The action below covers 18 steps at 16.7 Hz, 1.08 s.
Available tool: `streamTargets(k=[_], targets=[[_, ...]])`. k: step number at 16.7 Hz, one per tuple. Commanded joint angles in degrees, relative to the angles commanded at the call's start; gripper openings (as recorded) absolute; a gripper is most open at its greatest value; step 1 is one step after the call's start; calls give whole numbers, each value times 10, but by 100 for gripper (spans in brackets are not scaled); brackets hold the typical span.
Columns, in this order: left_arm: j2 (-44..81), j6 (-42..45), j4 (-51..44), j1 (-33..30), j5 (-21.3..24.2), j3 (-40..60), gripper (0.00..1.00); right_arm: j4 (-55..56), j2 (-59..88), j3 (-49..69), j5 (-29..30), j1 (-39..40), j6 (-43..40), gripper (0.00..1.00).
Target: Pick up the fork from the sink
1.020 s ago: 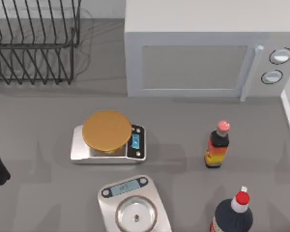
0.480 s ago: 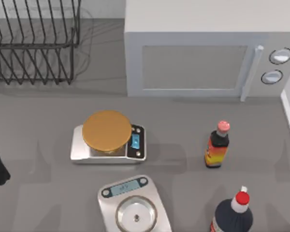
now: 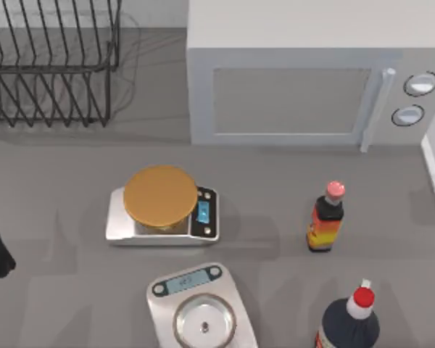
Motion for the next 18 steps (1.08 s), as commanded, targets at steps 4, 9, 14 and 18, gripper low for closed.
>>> streamTargets(k=[4,9,14,18], targets=[[0,0,0,0,0,0,100,-135,262,233,1,-31,-29,100],[0,0,0,0,0,0,100,-304,596,525,1,-69,-64,100],[0,0,0,0,0,0,100,-440,868,763,2,-101,-93,100],[0,0,0,0,0,0,100,-507,997,875,2,-116,-107,100]])
